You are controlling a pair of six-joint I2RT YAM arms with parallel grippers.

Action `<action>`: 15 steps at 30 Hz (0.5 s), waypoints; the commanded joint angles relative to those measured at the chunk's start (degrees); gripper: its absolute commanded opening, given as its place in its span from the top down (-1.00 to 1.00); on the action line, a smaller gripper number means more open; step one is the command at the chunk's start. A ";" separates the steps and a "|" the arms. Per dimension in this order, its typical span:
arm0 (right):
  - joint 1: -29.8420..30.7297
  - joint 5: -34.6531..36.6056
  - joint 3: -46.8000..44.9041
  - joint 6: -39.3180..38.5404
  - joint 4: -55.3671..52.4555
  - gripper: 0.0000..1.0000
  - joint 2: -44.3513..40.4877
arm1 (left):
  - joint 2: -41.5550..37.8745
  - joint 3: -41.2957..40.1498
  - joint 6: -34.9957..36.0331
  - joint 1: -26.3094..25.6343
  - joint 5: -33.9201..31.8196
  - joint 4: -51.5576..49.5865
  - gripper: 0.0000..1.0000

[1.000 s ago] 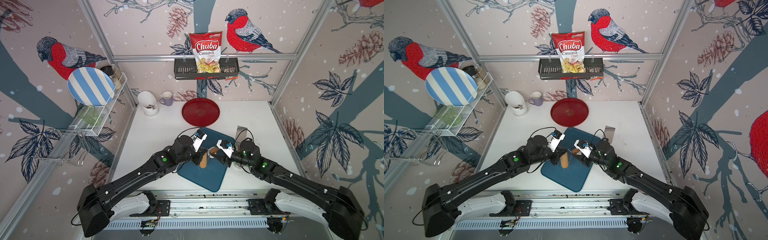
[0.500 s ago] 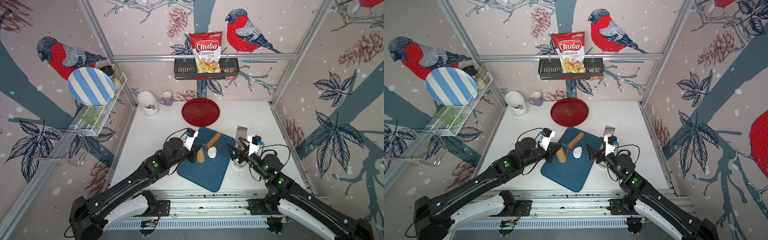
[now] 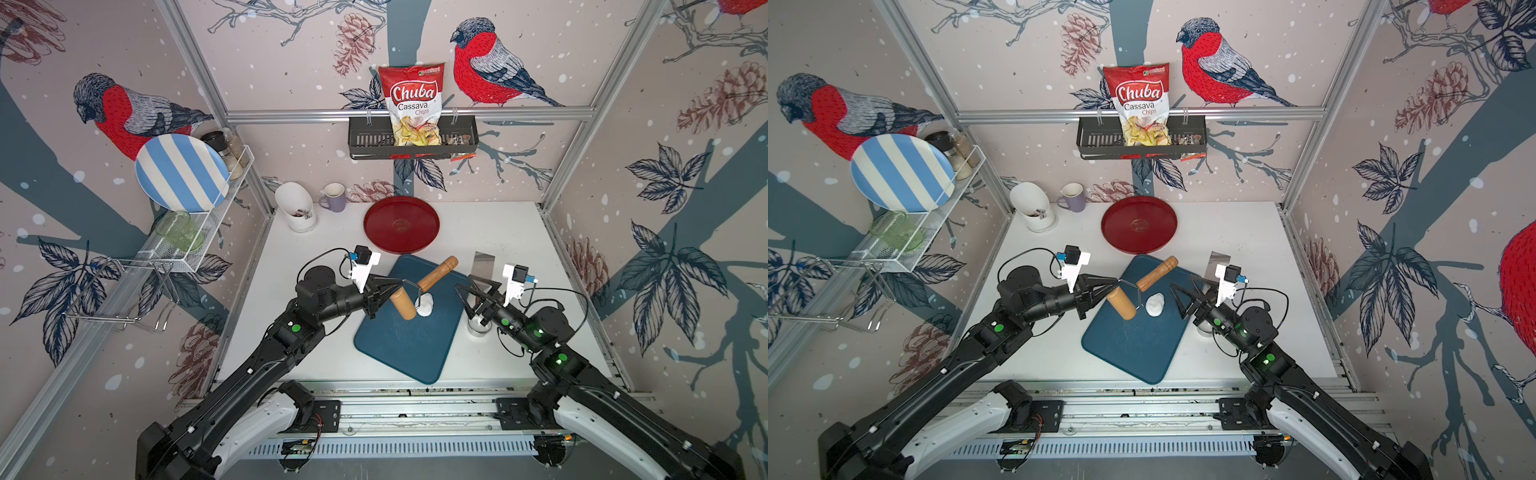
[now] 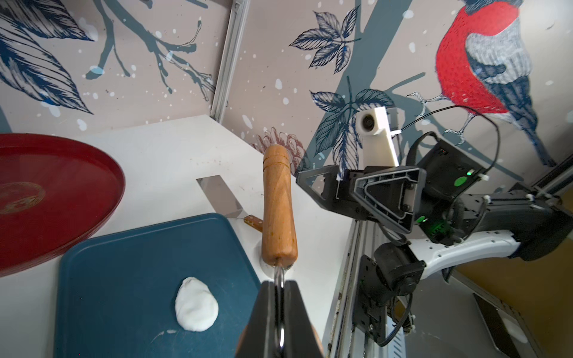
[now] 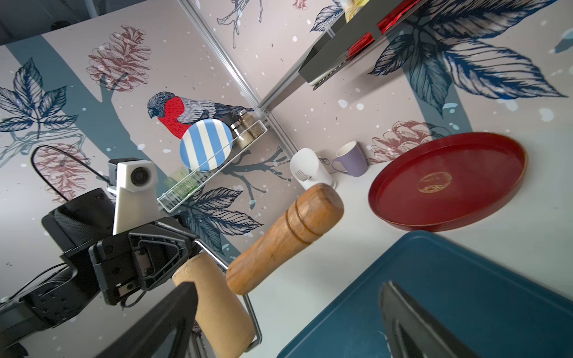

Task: Roll out the dumpling wrappers from the dough
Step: Pick up the rolling pin from the center of the board.

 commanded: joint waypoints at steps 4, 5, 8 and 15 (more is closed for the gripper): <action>-0.11 -9.06 2.93 3.52 9.57 -0.81 5.62 | 0.89 0.60 -3.61 2.18 11.24 11.63 1.00; -0.09 -9.65 3.18 3.88 11.02 -0.79 6.57 | 1.06 0.75 -3.70 2.15 11.57 11.99 1.00; -0.09 -10.87 4.00 4.61 14.50 -0.74 8.68 | 1.51 1.06 -4.28 2.30 12.83 13.14 1.00; -0.04 -13.05 6.37 7.01 19.78 -0.47 12.10 | 1.69 1.48 -4.50 2.45 14.33 14.02 1.00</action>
